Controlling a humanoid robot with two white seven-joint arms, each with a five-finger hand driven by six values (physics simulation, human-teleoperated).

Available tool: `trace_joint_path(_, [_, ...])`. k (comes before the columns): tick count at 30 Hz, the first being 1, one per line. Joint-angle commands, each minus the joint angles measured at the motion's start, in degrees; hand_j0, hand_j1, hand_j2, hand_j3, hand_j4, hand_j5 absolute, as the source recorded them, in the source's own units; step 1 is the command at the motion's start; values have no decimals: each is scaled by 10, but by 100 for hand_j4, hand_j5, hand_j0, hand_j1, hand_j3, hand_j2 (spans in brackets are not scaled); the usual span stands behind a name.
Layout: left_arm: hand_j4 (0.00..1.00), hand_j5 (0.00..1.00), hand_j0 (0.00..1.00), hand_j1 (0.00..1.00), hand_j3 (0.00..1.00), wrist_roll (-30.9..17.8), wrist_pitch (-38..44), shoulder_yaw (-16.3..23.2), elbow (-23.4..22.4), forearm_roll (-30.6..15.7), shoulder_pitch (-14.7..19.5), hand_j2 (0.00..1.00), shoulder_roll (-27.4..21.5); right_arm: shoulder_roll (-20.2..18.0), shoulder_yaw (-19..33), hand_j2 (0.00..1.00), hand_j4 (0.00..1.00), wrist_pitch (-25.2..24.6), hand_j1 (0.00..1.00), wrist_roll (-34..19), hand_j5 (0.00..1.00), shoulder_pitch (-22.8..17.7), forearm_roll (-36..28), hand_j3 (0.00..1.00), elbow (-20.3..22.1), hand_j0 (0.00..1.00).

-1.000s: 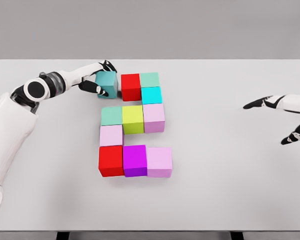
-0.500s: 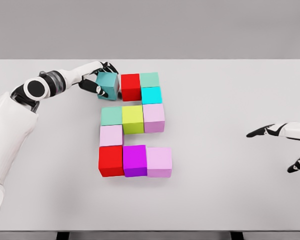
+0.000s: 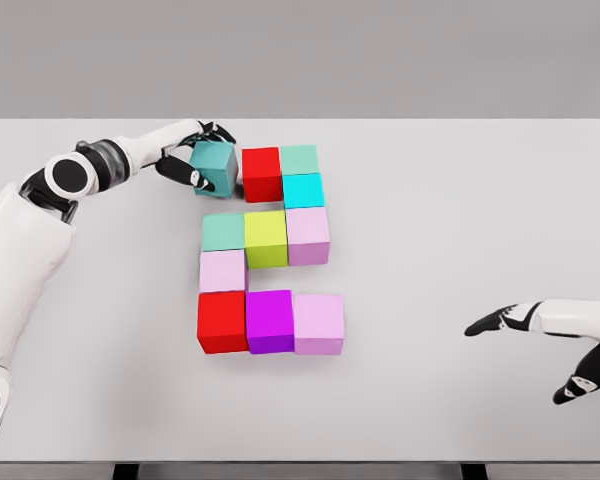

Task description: Assemble the squares on the desktop into the number 2

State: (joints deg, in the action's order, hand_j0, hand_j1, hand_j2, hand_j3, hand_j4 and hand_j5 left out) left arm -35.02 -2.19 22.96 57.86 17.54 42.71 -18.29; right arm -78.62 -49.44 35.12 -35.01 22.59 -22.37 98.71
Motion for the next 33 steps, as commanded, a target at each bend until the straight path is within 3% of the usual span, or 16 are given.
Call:
trace_joint_path(1, [83, 83, 83, 83, 83, 0, 0, -7, 0, -2, 0, 83, 0, 0, 0, 100, 100, -1, 100, 0, 100, 0, -6, 100, 7, 100])
trace_joint_path(10, [89, 89, 89, 89, 89, 0, 0, -10, 1, -2, -1, 89, 1, 4, 1, 100, 100, -1, 100, 0, 100, -11, -7, 100, 9, 100])
trace_joint_path(16, [99, 99, 99, 99, 99, 0, 0, -10, 5, -4, -1, 99, 0, 12, -8, 100, 100, -1, 100, 0, 100, -15, -7, 100, 11, 100])
trace_joint_path(18, [99, 99, 99, 99, 99, 0, 0, -10, 7, -7, -2, 99, -1, 24, -4, 100, 100, -1, 100, 0, 100, -34, -7, 100, 18, 100])
trace_joint_path(22, [100, 100, 100, 100, 100, 0, -5, -11, 18, -12, -2, 100, -7, 18, 19, 100, 100, -1, 100, 0, 100, -36, -8, 100, 16, 100])
trace_joint_path(26, [100, 100, 100, 100, 100, 0, -16, -18, 41, -18, -3, 100, -36, 22, 14, 100, 100, -1, 100, 0, 100, -47, -7, 100, 18, 100])
trace_joint_path(30, [100, 100, 100, 100, 100, 0, -21, -13, 55, -27, -4, 100, -67, 14, 41, 100, 100, -1, 100, 0, 100, -51, -9, 100, 17, 100])
trace_joint_path(33, [100, 100, 100, 100, 100, 0, -22, -10, 81, -26, -18, 100, -103, 16, 39, 100, 100, -1, 100, 0, 100, -54, -8, 100, 17, 100])
